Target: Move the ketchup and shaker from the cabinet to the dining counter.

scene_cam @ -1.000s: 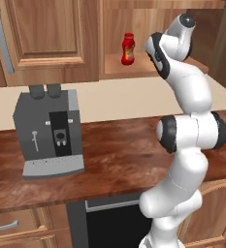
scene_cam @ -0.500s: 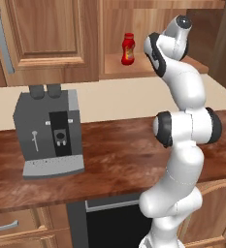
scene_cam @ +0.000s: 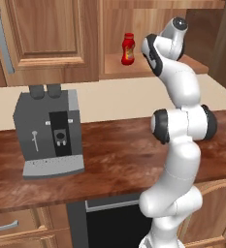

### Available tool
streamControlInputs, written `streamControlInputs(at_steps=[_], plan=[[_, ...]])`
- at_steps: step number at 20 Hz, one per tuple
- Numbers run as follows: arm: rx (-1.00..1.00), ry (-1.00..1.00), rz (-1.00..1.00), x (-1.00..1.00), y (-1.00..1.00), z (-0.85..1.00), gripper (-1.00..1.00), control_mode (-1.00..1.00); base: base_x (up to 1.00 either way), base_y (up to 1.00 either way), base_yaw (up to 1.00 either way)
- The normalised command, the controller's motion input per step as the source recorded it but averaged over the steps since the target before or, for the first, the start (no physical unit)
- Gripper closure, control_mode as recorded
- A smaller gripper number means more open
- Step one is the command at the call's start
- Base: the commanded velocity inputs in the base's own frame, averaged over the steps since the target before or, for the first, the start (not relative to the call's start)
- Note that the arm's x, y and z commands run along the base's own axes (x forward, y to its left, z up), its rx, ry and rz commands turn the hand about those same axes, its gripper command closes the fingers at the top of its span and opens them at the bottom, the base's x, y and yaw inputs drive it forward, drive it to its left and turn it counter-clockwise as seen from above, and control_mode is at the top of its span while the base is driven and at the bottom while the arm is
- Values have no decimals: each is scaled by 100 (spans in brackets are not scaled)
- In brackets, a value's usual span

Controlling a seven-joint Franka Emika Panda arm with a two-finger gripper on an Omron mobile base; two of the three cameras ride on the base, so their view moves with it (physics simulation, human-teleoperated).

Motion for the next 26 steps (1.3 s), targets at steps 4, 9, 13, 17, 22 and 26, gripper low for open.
streamControlInputs(at_steps=[4,9,13,17,22,26], plan=[[0,0,0,13,0,-14,-100,-100,0,0,0],[0,0,1,6,0,-7,100,-100,0,0,0],[0,0,1,-4,0,-9,100,-100,0,0,0],[0,0,0,-18,0,-12,100,-100,0,0,0],[0,0,0,-61,1,-1,100,-100,0,0,0],[0,0,0,-77,4,0,100,-100,0,0,0]])
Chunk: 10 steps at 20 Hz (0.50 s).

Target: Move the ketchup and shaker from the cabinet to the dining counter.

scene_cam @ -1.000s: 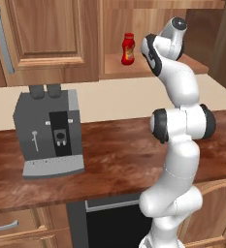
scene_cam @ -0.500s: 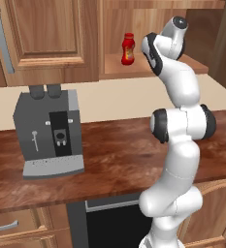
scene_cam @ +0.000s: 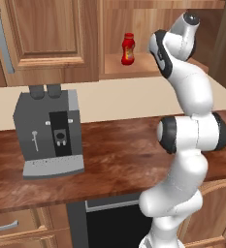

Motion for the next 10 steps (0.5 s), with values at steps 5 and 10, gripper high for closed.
streamControlInputs(at_steps=[5,10], plan=[[0,0,0,-89,9,0,100,-100,0,0,0],[0,0,0,-93,17,0,100,-100,0,0,0]])
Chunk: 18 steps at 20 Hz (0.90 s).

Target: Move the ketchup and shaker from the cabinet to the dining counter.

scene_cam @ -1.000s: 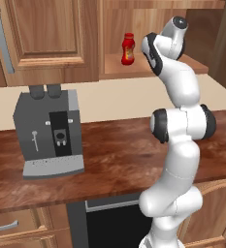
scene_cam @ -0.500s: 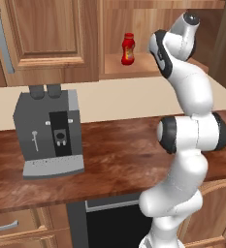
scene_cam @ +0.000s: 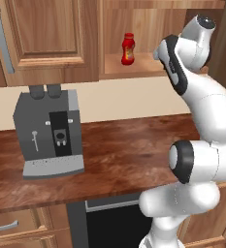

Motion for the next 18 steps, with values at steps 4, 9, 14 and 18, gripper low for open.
streamControlInputs(at_steps=[4,9,14,18], plan=[[0,0,-1,-80,23,0,100,-100,0,0,0],[0,0,0,-80,27,-2,100,-100,0,0,0],[0,0,-1,-77,31,-13,100,-100,0,0,0],[0,0,-5,-62,30,-33,100,-100,0,0,0]])
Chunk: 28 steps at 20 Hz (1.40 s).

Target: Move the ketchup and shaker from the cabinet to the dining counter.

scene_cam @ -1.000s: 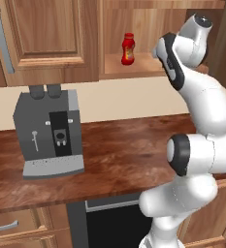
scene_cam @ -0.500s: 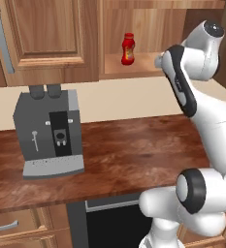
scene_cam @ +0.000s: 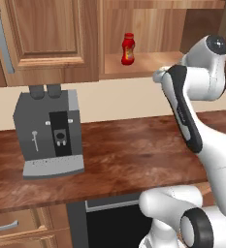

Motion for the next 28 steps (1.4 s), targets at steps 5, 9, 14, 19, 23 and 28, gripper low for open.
streamControlInputs(at_steps=[5,9,14,19,23,28], plan=[[0,0,-7,-51,21,-44,100,-100,0,0,0],[2,2,-11,-33,20,-47,100,-100,0,0,0],[5,10,-6,-31,10,-52,100,-100,0,0,0],[-1,4,-1,-6,5,-21,100,-100,0,0,0],[1,0,0,0,0,0,100,-100,0,0,0],[0,0,0,0,0,0,100,100,-3,0,0]])
